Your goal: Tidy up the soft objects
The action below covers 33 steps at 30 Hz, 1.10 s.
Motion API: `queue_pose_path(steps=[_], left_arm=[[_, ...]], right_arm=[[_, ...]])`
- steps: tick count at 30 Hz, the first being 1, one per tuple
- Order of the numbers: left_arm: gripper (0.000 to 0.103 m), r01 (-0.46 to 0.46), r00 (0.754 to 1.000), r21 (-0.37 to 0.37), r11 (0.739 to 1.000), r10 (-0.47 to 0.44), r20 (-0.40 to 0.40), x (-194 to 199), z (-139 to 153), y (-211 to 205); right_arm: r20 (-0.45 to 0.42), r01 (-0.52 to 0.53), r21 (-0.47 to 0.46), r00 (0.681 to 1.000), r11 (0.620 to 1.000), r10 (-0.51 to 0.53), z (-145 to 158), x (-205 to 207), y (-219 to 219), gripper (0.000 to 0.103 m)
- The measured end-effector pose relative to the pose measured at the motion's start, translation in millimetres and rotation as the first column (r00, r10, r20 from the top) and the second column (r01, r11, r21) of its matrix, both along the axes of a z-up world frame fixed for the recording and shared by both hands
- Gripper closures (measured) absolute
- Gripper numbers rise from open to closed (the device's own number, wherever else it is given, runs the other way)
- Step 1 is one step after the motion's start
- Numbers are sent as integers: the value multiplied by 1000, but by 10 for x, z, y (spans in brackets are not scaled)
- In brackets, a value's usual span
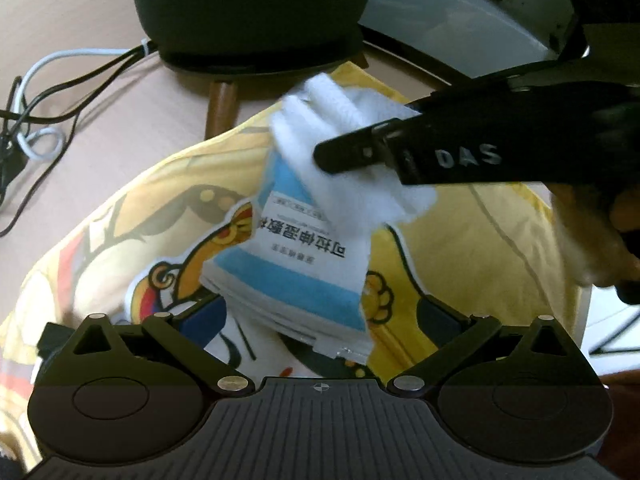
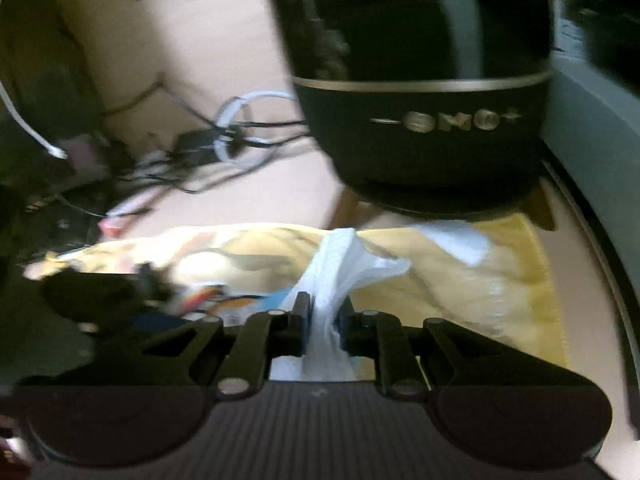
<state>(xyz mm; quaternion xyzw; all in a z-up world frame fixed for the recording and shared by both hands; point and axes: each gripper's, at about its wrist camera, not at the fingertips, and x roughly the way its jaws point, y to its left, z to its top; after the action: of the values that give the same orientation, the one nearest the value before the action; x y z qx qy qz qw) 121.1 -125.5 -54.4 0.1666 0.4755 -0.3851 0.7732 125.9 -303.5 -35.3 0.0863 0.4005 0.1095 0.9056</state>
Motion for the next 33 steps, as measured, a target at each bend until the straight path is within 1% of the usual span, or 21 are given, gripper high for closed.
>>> queue_pose_path(steps=[2, 4, 6, 7, 8, 9, 10, 11, 12, 14, 15, 16, 18, 20, 21, 23, 24, 27, 28, 31, 33], left_arm=[[0, 7, 1000, 1, 1000, -7, 7, -2, 4, 15], [0, 22, 999, 5, 1000, -22, 27, -29, 28, 41], [0, 62, 994, 17, 998, -63, 86, -96, 73, 53], [0, 99, 985, 38, 994, -104, 141, -159, 97, 44], [0, 141, 967, 69, 988, -152, 205, -233, 109, 25], [0, 187, 938, 109, 976, -210, 275, -321, 106, -2], [0, 232, 900, 154, 960, -272, 341, -410, 83, -35], [0, 275, 854, 203, 940, -336, 397, -498, 52, -71], [0, 311, 815, 247, 918, -391, 428, -567, 6, -107], [0, 354, 769, 285, 890, -451, 452, -627, -69, -151], [0, 369, 754, 298, 880, -471, 457, -636, -97, -171], [0, 367, 765, 292, 883, -465, 446, -591, -99, -185], [0, 351, 797, 264, 898, -435, 419, -474, -80, -193], [0, 334, 832, 226, 915, -399, 385, -347, -68, -173], [0, 324, 852, 204, 924, -379, 361, -277, -62, -158], [0, 298, 901, 144, 944, -328, 283, -126, -50, -110], [0, 281, 918, 117, 953, -302, 255, -72, -39, -82], [0, 219, 959, 41, 975, -222, 178, 59, 6, 2], [0, 192, 970, 16, 981, -192, 151, 99, 21, 29], [0, 75, 995, -28, 997, -73, 65, 201, 71, 71], [0, -10, 1000, -63, 998, 10, -5, 234, 134, 131]], right_arm=[[-17, 15, 21, 1000, 1000, -15, -46, 0, -91, 86], [-24, 37, 21, 999, 999, -36, -76, 20, -123, 86], [-30, 64, 3, 998, 998, -64, -122, 67, -117, 86], [-32, 77, -9, 997, 997, -77, -147, 91, -111, 86], [-31, 87, -19, 996, 996, -87, -151, 92, -122, 87], [-30, 93, -27, 995, 995, -94, -145, 90, -130, 91], [-28, 94, -32, 995, 995, -95, -132, 84, -141, 92], [-21, 96, -35, 995, 995, -97, -107, 64, -148, 92], [-10, 99, -33, 995, 995, -100, -75, 30, -158, 92], [7, 99, -4, 995, 995, -99, -1, -59, -180, 92], [15, 94, 17, 995, 995, -94, 39, -107, -190, 92], [16, 71, 57, 997, 996, -72, 84, -167, -196, 92], [2, 13, 153, 1000, 988, -14, 122, -279, -179, 92], [-35, -47, 255, 998, 966, 58, 45, -327, -111, 92], [-54, -67, 287, 995, 956, 86, -8, -334, -71, 92], [-92, -55, 242, 993, 969, 79, -133, -289, 12, 91], [-107, -45, 227, 992, 973, 71, -184, -266, 35, 89], [-113, 35, 226, 994, 974, -10, -199, -187, -104, 88], [-112, 66, 209, 993, 976, -44, -188, -160, -160, 88], [-90, 150, 90, 986, 985, -142, -152, -88, -308, 88], [-69, 182, 54, 982, 982, -178, -126, -40, -397, 88]])
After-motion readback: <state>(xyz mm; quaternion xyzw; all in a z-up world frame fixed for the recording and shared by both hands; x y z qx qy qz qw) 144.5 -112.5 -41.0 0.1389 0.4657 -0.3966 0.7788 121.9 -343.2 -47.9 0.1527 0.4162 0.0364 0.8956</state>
